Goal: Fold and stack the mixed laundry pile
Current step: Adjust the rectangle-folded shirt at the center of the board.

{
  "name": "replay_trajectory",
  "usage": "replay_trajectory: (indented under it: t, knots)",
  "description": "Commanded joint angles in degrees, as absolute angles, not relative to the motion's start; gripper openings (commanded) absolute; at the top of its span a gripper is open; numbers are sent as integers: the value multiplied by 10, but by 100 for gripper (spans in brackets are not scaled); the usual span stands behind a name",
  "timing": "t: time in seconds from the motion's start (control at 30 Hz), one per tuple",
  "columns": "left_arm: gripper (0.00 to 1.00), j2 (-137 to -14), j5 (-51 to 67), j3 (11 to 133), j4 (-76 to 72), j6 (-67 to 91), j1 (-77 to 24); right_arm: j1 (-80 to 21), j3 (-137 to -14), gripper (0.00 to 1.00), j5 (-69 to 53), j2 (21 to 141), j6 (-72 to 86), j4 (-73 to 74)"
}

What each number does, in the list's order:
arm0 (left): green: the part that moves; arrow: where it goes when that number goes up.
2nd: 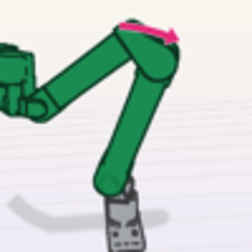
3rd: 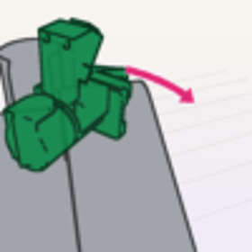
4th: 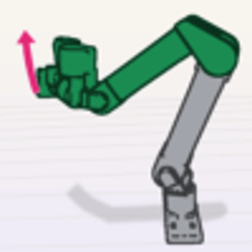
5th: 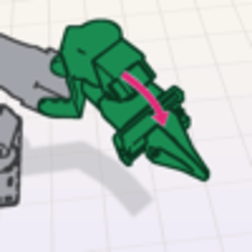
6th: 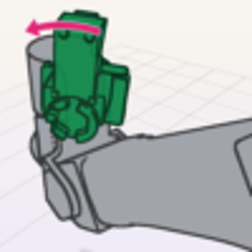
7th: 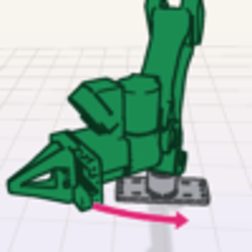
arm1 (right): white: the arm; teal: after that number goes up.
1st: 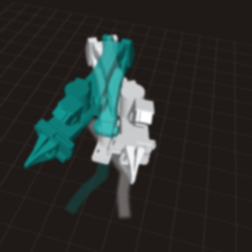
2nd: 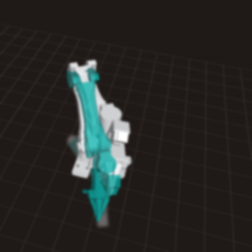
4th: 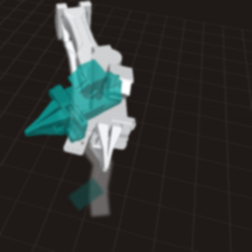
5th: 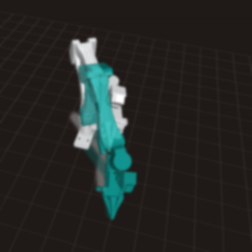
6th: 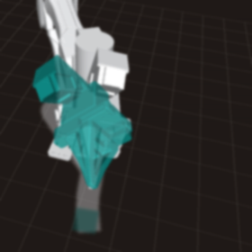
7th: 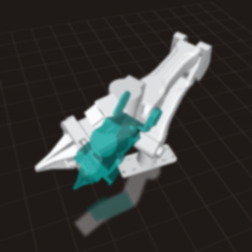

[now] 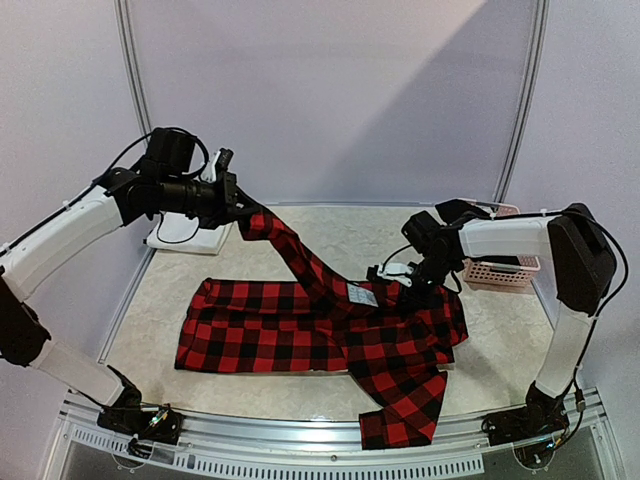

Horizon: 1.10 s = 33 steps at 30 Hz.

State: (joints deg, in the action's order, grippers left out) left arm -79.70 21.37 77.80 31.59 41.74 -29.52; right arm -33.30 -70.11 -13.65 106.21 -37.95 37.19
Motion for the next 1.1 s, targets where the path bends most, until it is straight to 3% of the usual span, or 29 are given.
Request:
replay_trajectory:
  t: [0.0, 0.3, 0.77, 0.83, 0.87, 0.93, 1.07]
  knots:
    - [1, -806, 196, 804, 334, 396, -297, -331, -703, 4, -144, 1042, -364, 380]
    - [3, -826, 187, 828, 365, 392, -263, -296, -660, 0, -255, 974, -422, 453]
    - [2, -1052, 202, 994, 352, 398, -203, -263, -693, 1, -305, 1044, -464, 517]
    - [10, -1082, 228, 1009, 326, 410, -189, -259, -694, 1, -306, 1048, -466, 519]
    - [27, -1092, 241, 1011, 302, 410, -186, -259, -695, 1, -306, 1051, -466, 518]
    - [43, -1095, 223, 1007, 288, 398, -187, -258, -698, 3, -304, 1056, -460, 515]
    - [53, -1063, 173, 946, 255, 330, -191, -256, -700, 5, -301, 1063, -449, 510]
